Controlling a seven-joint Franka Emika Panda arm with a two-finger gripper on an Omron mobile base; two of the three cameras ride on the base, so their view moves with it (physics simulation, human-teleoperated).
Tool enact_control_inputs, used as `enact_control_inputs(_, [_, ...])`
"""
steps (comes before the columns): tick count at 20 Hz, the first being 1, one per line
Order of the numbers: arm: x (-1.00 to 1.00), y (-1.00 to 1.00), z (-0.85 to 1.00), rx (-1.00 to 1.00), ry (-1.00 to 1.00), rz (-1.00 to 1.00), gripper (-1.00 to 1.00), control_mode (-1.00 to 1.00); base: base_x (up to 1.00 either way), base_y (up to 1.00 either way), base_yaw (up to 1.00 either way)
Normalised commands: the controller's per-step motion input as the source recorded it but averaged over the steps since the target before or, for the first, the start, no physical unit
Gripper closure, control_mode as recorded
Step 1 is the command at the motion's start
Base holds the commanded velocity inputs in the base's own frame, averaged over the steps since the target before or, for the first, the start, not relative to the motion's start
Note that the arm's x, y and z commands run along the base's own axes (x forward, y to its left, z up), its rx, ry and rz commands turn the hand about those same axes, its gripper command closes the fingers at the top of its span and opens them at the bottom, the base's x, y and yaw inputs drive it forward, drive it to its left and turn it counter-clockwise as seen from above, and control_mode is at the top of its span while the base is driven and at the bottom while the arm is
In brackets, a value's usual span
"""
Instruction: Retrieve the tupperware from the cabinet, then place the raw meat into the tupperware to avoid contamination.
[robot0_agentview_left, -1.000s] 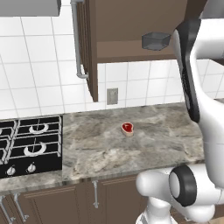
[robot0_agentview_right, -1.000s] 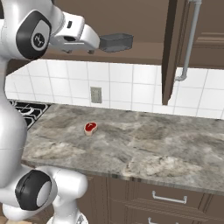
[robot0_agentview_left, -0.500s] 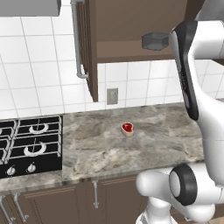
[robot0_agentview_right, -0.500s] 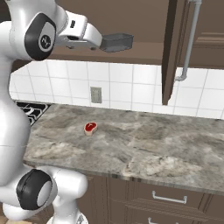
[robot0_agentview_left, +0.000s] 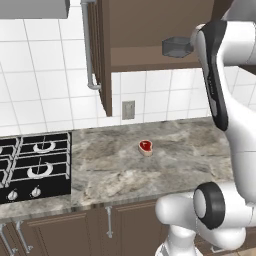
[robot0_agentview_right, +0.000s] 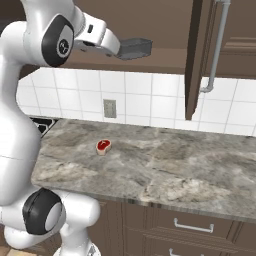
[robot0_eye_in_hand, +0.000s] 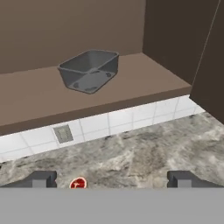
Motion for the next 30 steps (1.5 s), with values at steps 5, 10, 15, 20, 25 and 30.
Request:
enact_control_inputs(5, [0.00,0.00,-0.03,0.02,-0.14,0.00,-1.00,-1.00,0.00,0.00,0.00])
enact_control_inputs(10, [0.00,0.00,-0.17,0.00,-0.20,0.00,-1.00,-1.00,0.00,0.00,0.00])
enact_control_inputs(15, [0.04,0.00,-0.13,0.00,-0.15,0.00,-1.00,-1.00,0.00,0.00,0.00])
enact_control_inputs(20, [0.20,0.00,0.05,0.01,-0.02,-0.01,-1.00,-1.00,0.00,0.00,0.00])
enact_control_inputs(25, [0.27,0.00,0.17,0.01,0.00,-0.01,-1.00,-1.00,0.00,0.00,0.00])
enact_control_inputs(30, [0.31,0.00,0.14,0.01,0.02,-0.01,-1.00,-1.00,0.00,0.00,0.00])
